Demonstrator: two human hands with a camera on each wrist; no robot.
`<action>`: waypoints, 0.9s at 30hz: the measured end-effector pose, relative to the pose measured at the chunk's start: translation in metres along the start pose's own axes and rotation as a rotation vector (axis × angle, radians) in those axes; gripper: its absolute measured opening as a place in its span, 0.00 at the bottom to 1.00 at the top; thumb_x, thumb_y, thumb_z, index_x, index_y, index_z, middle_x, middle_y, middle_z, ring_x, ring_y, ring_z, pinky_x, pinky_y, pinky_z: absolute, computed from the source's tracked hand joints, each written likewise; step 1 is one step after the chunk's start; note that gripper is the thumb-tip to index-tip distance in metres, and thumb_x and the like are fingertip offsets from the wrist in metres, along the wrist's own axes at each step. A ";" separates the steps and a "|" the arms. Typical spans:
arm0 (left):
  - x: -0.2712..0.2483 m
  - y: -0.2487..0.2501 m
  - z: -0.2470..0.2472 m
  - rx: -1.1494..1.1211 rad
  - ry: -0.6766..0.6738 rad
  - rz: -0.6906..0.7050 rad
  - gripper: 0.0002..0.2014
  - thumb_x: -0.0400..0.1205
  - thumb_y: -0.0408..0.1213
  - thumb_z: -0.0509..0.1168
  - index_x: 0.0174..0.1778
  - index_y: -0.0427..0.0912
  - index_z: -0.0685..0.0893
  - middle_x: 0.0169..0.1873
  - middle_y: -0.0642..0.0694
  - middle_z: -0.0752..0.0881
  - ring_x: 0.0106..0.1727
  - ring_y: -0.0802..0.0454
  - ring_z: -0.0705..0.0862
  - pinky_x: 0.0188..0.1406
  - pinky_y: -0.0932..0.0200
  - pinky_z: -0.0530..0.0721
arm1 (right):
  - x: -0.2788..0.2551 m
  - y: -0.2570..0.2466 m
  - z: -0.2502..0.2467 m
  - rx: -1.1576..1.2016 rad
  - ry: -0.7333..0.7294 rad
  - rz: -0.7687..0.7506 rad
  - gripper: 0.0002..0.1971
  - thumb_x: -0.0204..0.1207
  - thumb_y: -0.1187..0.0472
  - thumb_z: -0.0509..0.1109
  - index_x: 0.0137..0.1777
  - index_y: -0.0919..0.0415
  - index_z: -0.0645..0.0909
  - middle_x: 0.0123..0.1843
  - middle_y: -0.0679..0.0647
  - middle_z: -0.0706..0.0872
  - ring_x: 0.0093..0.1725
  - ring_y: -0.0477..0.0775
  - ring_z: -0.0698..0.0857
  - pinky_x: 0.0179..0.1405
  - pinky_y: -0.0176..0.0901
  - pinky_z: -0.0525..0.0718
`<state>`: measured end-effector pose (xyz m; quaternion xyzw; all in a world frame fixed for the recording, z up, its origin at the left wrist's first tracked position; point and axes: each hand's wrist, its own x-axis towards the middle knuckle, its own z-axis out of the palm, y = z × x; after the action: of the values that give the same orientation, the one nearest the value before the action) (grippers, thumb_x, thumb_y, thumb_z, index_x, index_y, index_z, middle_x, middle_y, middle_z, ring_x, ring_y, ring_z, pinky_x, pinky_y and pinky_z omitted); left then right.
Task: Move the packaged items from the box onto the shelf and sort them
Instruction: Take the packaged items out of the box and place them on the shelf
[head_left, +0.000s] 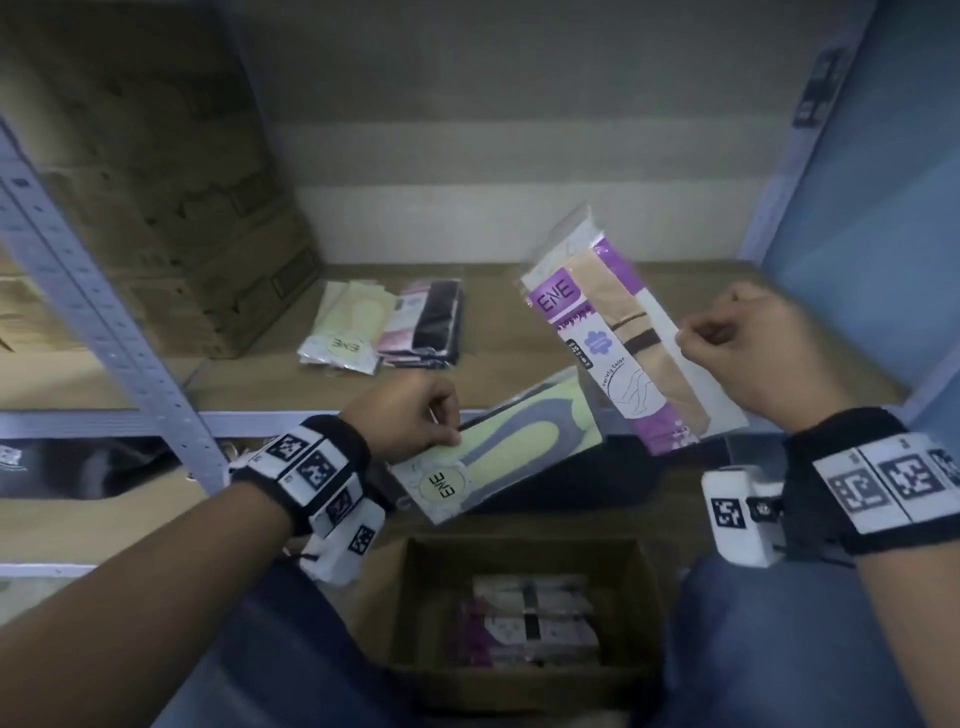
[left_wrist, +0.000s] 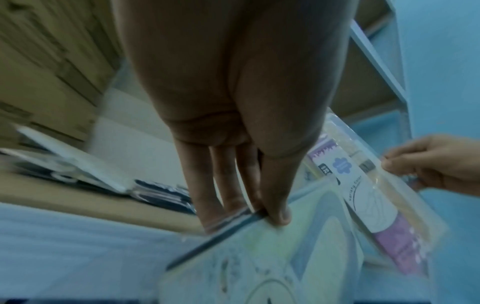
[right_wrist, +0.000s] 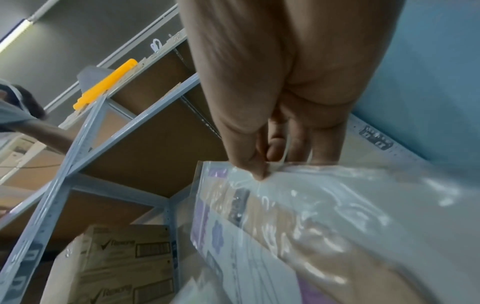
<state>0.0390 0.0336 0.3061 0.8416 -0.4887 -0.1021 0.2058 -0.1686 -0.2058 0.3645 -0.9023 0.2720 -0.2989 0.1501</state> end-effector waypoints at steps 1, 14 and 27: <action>-0.003 -0.005 -0.011 -0.054 0.041 -0.022 0.07 0.72 0.37 0.77 0.33 0.45 0.84 0.32 0.56 0.86 0.35 0.63 0.83 0.31 0.71 0.77 | 0.007 -0.007 0.002 0.051 0.029 0.002 0.05 0.73 0.65 0.73 0.42 0.67 0.88 0.40 0.57 0.78 0.37 0.56 0.79 0.31 0.16 0.70; -0.015 -0.103 -0.093 -0.687 0.528 -0.321 0.06 0.74 0.32 0.75 0.39 0.40 0.83 0.31 0.45 0.87 0.29 0.57 0.84 0.30 0.64 0.85 | 0.098 -0.114 0.098 0.880 -0.101 0.279 0.04 0.74 0.68 0.73 0.39 0.60 0.85 0.42 0.56 0.86 0.37 0.51 0.84 0.35 0.36 0.87; 0.043 -0.173 -0.077 -0.882 0.559 -0.649 0.05 0.78 0.32 0.71 0.39 0.38 0.82 0.33 0.40 0.84 0.29 0.48 0.80 0.24 0.62 0.82 | 0.135 -0.128 0.226 0.745 -0.424 0.588 0.02 0.76 0.67 0.69 0.45 0.65 0.84 0.54 0.65 0.88 0.48 0.60 0.85 0.57 0.53 0.85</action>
<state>0.2249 0.0914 0.2992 0.7781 -0.0466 -0.1274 0.6133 0.1137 -0.1569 0.3064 -0.7138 0.3528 -0.1314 0.5906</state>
